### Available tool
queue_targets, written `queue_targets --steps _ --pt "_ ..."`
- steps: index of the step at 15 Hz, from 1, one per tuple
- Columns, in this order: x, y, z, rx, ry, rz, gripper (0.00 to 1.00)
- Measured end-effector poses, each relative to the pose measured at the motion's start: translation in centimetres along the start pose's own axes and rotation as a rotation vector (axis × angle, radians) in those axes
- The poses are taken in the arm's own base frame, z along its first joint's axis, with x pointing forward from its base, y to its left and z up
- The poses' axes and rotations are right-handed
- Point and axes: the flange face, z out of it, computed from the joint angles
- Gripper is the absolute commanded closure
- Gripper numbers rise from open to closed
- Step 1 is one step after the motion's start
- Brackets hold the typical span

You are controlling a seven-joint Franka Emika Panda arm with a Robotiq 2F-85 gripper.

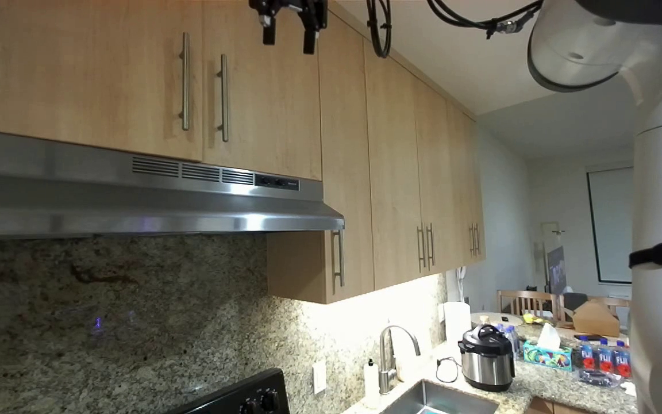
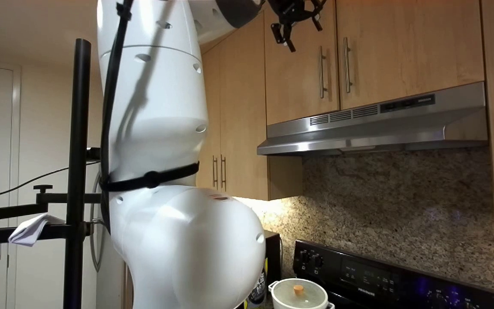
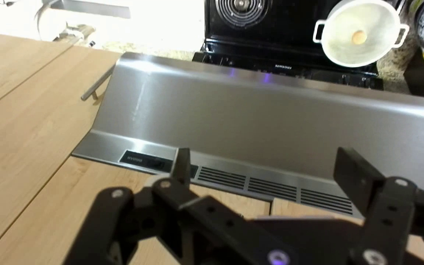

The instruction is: Close the cupboard completely

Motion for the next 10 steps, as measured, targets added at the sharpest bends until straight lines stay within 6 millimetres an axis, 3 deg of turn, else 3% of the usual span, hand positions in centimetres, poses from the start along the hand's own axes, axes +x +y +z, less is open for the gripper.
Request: queue_targets --steps 10 --pt "-0.86 0.15 0.44 0.05 -0.144 -0.02 0.0"
